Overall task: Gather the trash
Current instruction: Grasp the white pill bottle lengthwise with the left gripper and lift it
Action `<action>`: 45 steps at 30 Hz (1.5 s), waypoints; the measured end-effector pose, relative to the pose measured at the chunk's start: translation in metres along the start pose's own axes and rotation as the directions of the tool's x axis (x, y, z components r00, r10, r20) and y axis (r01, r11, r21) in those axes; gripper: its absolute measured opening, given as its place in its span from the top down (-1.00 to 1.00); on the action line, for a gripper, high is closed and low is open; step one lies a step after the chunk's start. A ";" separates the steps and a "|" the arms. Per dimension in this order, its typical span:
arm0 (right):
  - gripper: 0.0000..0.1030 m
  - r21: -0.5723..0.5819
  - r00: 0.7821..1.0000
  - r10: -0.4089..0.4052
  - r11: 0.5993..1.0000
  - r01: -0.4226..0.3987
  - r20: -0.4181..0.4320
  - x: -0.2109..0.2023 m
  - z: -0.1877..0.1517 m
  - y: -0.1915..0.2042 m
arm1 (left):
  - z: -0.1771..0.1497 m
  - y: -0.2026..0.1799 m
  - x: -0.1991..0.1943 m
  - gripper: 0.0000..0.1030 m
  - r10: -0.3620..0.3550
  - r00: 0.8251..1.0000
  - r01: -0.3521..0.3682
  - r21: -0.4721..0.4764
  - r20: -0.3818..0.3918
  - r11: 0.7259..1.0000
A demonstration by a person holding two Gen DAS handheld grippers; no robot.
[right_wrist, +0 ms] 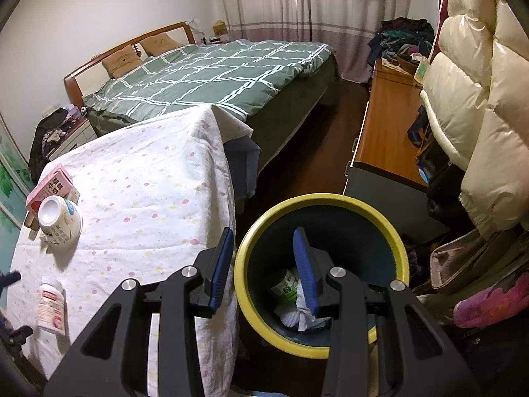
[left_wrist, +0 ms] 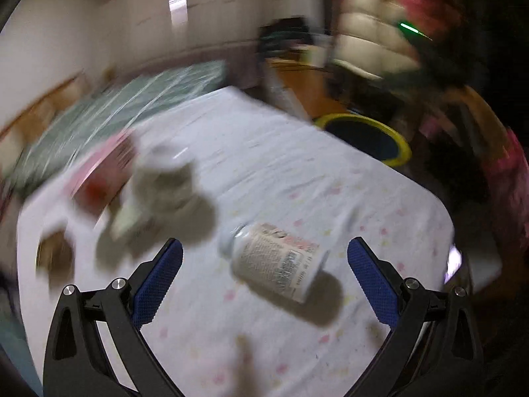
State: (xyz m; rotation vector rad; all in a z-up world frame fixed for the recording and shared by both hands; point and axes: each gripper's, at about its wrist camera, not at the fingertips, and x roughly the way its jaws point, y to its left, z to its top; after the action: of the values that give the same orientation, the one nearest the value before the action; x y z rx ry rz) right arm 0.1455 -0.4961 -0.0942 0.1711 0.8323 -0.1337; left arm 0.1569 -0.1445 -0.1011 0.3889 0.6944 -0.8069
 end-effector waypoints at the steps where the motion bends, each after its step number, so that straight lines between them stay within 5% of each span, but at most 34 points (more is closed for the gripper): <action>1: 0.30 0.001 1.000 0.002 1.000 -0.002 -0.001 0.000 0.000 0.001 | 0.006 -0.005 0.006 -0.91 -0.031 0.999 0.032 0.060 -0.008 0.998; 4: 0.29 0.002 1.000 0.007 1.000 -0.007 -0.004 0.001 -0.003 0.000 | 0.021 -0.012 0.021 -0.91 -0.050 0.998 0.056 0.167 -0.037 0.984; 10: 0.27 0.015 1.000 0.006 1.000 -0.006 -0.011 0.002 -0.007 -0.010 | 0.031 -0.010 0.044 -0.91 -0.112 0.985 0.139 0.226 -0.129 0.964; 20: 0.26 0.039 0.999 0.031 0.999 -0.030 -0.033 0.015 -0.014 -0.020 | 0.034 0.005 0.072 -0.91 -0.189 0.963 0.225 0.185 -0.192 0.957; 30: 0.26 0.055 0.998 0.042 0.998 -0.040 -0.041 0.018 -0.020 -0.026 | 0.024 0.004 0.082 -0.90 -0.169 0.960 0.217 0.209 -0.223 0.954; 35: 0.26 0.056 0.998 0.049 0.997 -0.047 -0.042 0.017 -0.024 -0.026 | 0.027 0.000 0.091 -0.72 -0.173 0.960 0.212 0.172 -0.218 0.962; 45: 0.26 0.072 0.998 0.055 0.996 -0.056 0.008 -0.013 -0.051 -0.030 | 0.050 -0.018 0.092 -0.71 -0.076 0.981 0.105 0.161 -0.179 0.981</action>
State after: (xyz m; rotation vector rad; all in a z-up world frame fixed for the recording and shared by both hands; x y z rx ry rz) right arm 0.0949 -0.5147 -0.1211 0.2615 0.8160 -0.1123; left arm 0.2091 -0.2326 -0.1309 0.5896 0.8118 -0.9295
